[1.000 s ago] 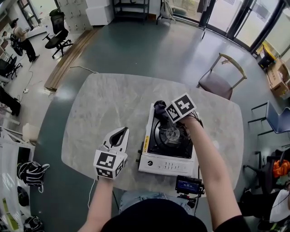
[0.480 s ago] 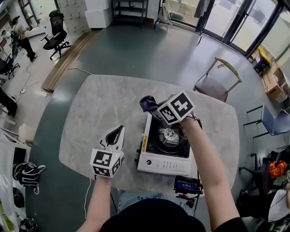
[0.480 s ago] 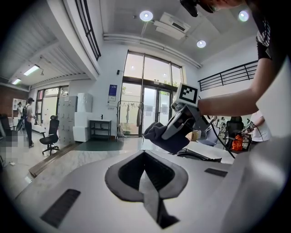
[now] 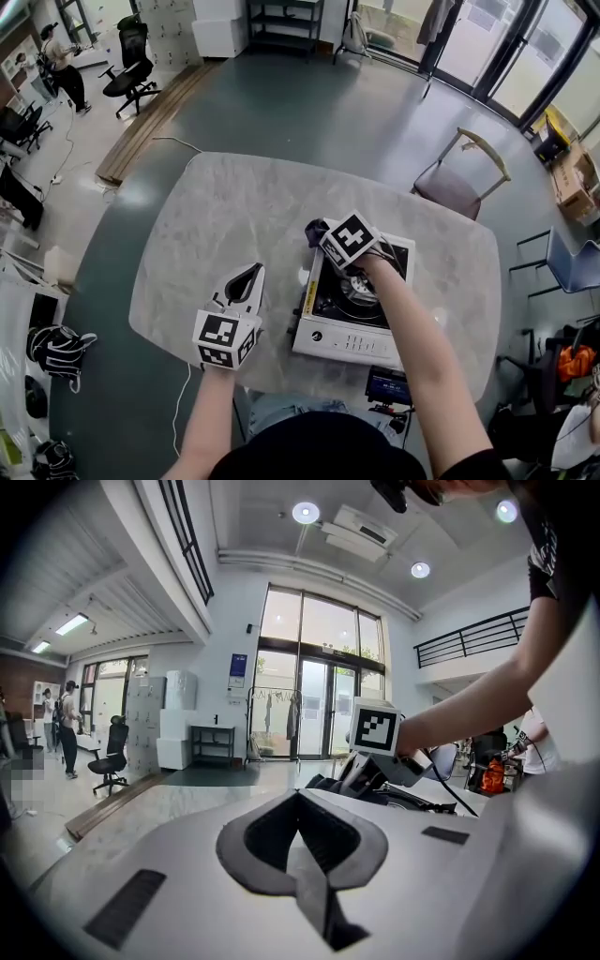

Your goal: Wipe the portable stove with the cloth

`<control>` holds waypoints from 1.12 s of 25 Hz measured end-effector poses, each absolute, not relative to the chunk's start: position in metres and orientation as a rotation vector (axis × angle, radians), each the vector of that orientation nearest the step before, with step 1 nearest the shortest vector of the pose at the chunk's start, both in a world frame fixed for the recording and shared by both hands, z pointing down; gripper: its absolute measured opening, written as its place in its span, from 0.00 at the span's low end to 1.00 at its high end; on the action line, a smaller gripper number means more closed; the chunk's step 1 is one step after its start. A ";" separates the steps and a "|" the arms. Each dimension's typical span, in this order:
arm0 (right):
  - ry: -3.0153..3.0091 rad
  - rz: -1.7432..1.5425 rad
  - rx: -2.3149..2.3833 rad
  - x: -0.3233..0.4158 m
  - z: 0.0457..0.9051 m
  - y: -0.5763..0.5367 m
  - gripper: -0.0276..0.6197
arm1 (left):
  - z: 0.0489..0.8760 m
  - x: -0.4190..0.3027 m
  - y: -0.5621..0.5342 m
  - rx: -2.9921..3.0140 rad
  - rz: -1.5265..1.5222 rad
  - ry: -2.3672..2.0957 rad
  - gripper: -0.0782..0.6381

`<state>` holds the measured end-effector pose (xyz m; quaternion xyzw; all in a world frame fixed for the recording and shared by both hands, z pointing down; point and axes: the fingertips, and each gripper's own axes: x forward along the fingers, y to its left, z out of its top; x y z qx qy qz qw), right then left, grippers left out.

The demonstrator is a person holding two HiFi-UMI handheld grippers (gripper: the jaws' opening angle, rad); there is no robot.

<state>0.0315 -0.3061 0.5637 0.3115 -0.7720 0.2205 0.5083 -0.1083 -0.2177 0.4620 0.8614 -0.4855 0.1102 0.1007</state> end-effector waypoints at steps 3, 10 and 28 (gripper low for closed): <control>-1.845 0.541 0.758 0.029 0.565 -0.308 0.15 | 0.461 -0.110 -0.218 2.547 0.328 -1.434 0.12; -1.862 0.583 0.764 0.025 0.567 -0.291 0.15 | 0.454 -0.107 -0.213 2.581 0.329 -1.416 0.12; -1.870 0.634 0.286 -0.002 0.567 -0.191 0.15 | 0.448 -0.092 -0.194 2.647 0.353 -1.364 0.12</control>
